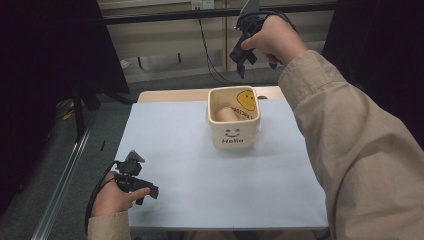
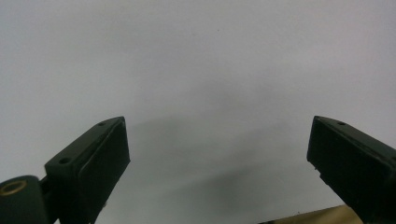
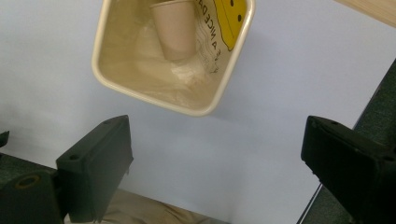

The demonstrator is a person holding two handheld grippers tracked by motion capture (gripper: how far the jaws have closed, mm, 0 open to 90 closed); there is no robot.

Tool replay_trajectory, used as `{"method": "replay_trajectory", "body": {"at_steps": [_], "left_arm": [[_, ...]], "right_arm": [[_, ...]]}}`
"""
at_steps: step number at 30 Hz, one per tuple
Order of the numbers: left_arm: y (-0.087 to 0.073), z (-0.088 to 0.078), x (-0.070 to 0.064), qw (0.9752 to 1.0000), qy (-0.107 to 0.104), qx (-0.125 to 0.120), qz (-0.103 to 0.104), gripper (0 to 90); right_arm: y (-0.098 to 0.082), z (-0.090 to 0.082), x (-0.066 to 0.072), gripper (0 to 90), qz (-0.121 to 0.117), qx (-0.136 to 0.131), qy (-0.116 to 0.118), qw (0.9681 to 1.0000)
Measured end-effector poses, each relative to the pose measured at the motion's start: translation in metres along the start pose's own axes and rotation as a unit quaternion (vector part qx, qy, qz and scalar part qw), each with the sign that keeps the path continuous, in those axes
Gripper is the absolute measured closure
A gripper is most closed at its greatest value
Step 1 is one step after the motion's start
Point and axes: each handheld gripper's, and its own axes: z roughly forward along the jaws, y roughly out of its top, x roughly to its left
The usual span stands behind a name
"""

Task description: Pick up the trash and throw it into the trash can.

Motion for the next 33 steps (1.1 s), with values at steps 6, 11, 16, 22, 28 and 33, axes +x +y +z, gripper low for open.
{"method": "replay_trajectory", "body": {"at_steps": [6, 11, 16, 22, 28, 33], "left_arm": [[-0.001, -0.001, 0.000, 1.0000, -0.004, 0.003, -0.002, 5.6], [-0.001, -0.002, 0.001, 1.0000, -0.002, 0.005, 0.004, 5.6], [-0.001, -0.002, 0.001, 1.0000, -0.007, 0.001, -0.005, 5.6], [0.000, -0.003, -0.001, 1.0000, -0.006, 0.001, -0.001, 5.6], [0.000, -0.003, -0.001, 1.0000, 0.000, 0.002, 0.008, 5.6], [0.000, -0.003, -0.004, 1.0000, -0.003, 0.002, 0.001, 5.6]], "right_arm": [[-0.003, -0.005, -0.004, 8.3, 0.002, -0.006, 0.001, 1.0000], [-0.008, -0.005, -0.007, 7.4, -0.001, -0.011, -0.001, 0.9999], [-0.019, 0.002, -0.017, 7.3, 0.001, -0.009, -0.001, 1.0000], [-0.041, 0.020, -0.035, 7.3, 0.005, -0.006, -0.008, 0.9999], [-0.068, 0.041, -0.055, 7.4, 0.008, -0.006, -0.004, 0.9999], [-0.094, 0.058, -0.068, 7.2, 0.008, -0.005, -0.007, 0.9999]]}}
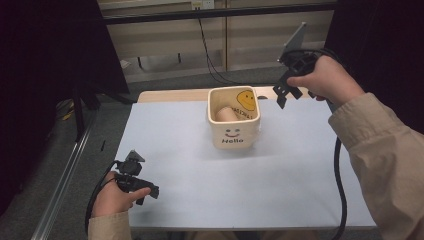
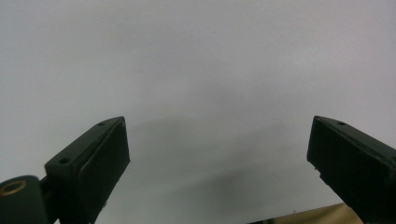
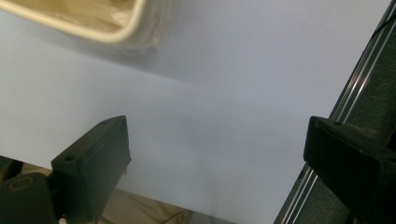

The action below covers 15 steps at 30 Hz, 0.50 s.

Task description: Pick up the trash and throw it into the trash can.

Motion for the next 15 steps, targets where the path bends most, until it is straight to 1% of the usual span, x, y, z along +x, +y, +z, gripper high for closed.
{"method": "replay_trajectory", "body": {"at_steps": [1, 2, 3, 5, 7, 8, 10, 12, 13, 15], "left_arm": [[0.000, 0.000, -0.001, 1.0000, 0.000, -0.002, -0.002, 5.6], [0.000, 0.000, 0.000, 1.0000, 0.004, -0.006, 0.005, 5.6], [0.000, 0.000, -0.002, 1.0000, 0.000, -0.004, -0.001, 5.6], [0.000, 0.000, -0.003, 1.0000, 0.003, -0.005, 0.001, 5.6], [0.000, 0.000, -0.003, 1.0000, 0.002, -0.002, 0.001, 5.6], [0.000, 0.000, -0.003, 1.0000, 0.002, -0.003, 0.001, 5.6], [0.000, 0.000, -0.003, 1.0000, 0.001, -0.001, 0.001, 5.6], [0.000, -0.001, -0.003, 1.0000, 0.002, -0.001, 0.002, 5.6], [0.000, 0.000, -0.003, 1.0000, 0.002, -0.005, -0.002, 5.6], [-0.001, 0.000, -0.003, 1.0000, 0.003, -0.006, -0.004, 5.6]], "right_arm": [[-0.005, 0.004, -0.002, 7.2, -0.001, 0.001, -0.001, 1.0000], [-0.010, 0.009, -0.004, 7.2, -0.002, 0.003, 0.001, 1.0000], [-0.015, 0.013, -0.007, 7.2, -0.001, 0.003, 0.001, 1.0000], [-0.025, 0.023, -0.012, 7.2, -0.001, 0.004, 0.001, 1.0000], [-0.034, 0.034, -0.017, 7.2, 0.007, 0.008, 0.001, 0.9999], [-0.039, 0.039, -0.020, 7.2, 0.006, 0.008, -0.001, 0.9999], [-0.049, 0.050, -0.025, 7.1, 0.012, 0.013, -0.004, 0.9998], [-0.057, 0.059, -0.029, 7.2, 0.014, 0.010, 0.001, 0.9999], [-0.063, 0.065, -0.031, 7.2, 0.014, 0.009, -0.002, 0.9999], [-0.071, 0.076, -0.032, 7.2, 0.015, 0.016, -0.005, 0.9998]]}}
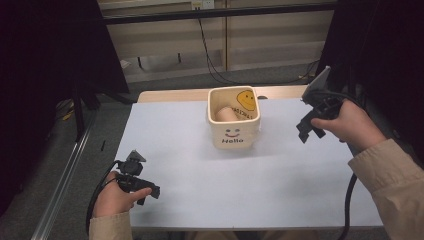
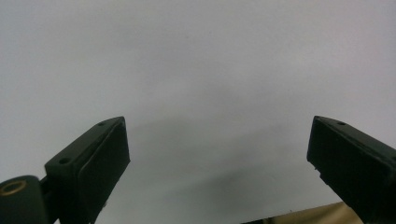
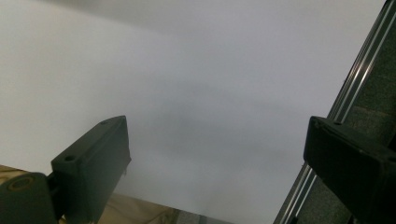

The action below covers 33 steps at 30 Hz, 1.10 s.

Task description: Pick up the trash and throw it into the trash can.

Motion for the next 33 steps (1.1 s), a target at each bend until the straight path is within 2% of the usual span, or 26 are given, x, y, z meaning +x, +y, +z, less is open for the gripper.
{"method": "replay_trajectory", "body": {"at_steps": [5, 6, 7, 8, 10, 18, 21, 24, 30, 33], "left_arm": [[0.000, 0.000, 0.000, 1.0000, 0.001, 0.000, 0.001, 5.6], [0.000, 0.000, 0.000, 1.0000, 0.001, 0.000, 0.000, 5.6], [0.000, -0.001, 0.000, 1.0000, 0.000, 0.006, 0.004, 5.6], [0.000, -0.001, 0.000, 1.0000, 0.000, 0.005, 0.004, 5.6], [0.000, 0.000, 0.000, 1.0000, 0.000, 0.003, 0.004, 5.6], [0.000, 0.000, 0.001, 1.0000, 0.001, 0.002, 0.000, 5.6], [0.000, 0.000, 0.000, 1.0000, -0.001, 0.002, -0.001, 5.6], [0.000, 0.000, 0.000, 1.0000, 0.002, 0.002, 0.002, 5.6], [0.000, 0.001, 0.000, 1.0000, 0.003, 0.003, 0.004, 5.6], [0.001, 0.001, 0.000, 1.0000, 0.002, 0.005, 0.002, 5.6]], "right_arm": [[-0.020, 0.031, -0.004, 7.1, 0.003, 0.006, 0.001, 1.0000], [-0.027, 0.043, -0.005, 7.1, 0.007, 0.009, 0.003, 0.9999], [-0.027, 0.043, -0.005, 7.1, 0.007, 0.009, 0.003, 0.9999], [-0.034, 0.054, -0.004, 7.2, 0.004, 0.012, 0.000, 0.9999], [-0.038, 0.058, -0.004, 7.2, 0.004, 0.014, -0.003, 0.9999], [-0.064, 0.100, -0.004, 7.3, -0.002, 0.025, 0.004, 0.9997], [-0.070, 0.108, -0.003, 7.3, 0.000, 0.023, -0.002, 0.9997], [-0.077, 0.115, -0.001, 7.2, -0.002, 0.022, 0.002, 0.9998], [-0.085, 0.120, 0.003, 7.0, -0.004, 0.013, -0.003, 0.9999], [-0.088, 0.123, 0.003, 7.0, 0.002, 0.021, 0.001, 0.9998]]}}
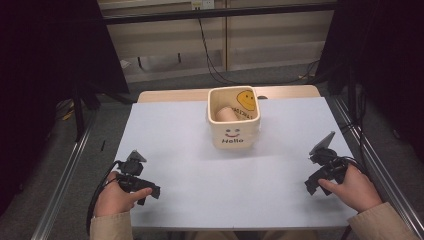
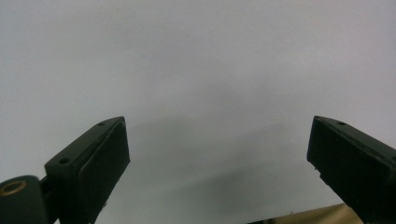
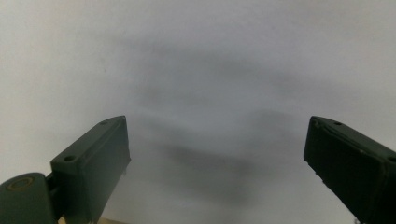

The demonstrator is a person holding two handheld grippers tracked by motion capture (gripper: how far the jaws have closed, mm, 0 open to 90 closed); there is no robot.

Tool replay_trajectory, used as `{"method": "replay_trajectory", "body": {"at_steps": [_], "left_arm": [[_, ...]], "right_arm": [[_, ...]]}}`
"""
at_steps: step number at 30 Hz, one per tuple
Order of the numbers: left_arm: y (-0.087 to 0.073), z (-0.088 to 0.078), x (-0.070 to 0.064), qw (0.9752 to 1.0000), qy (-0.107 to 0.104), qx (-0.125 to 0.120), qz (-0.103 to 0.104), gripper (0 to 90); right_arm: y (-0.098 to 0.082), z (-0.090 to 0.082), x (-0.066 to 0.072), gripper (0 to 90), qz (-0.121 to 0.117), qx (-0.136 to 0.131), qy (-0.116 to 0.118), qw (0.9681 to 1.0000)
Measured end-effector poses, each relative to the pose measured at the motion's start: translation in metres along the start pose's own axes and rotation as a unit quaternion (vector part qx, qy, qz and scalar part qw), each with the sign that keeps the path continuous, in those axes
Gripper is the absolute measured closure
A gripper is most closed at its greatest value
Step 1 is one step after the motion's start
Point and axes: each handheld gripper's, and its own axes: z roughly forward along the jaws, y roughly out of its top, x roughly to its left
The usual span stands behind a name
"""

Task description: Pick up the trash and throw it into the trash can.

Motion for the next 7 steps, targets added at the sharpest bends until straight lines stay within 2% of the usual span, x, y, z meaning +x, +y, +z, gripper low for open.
{"method": "replay_trajectory", "body": {"at_steps": [3, 7], "left_arm": [[0.0005, 0.0004, 0.0003, 1.0000, 0.001, 0.002, 0.005, 5.6], [0.0010, 0.0006, -0.0012, 1.0000, -0.002, 0.002, -0.002, 5.6]], "right_arm": [[-0.0033, 0.0030, -0.0001, 6.9, 0.000, -0.001, 0.002, 1.0000], [-0.0068, 0.0066, 0.0004, 6.7, 0.000, 0.006, 0.002, 1.0000]]}}
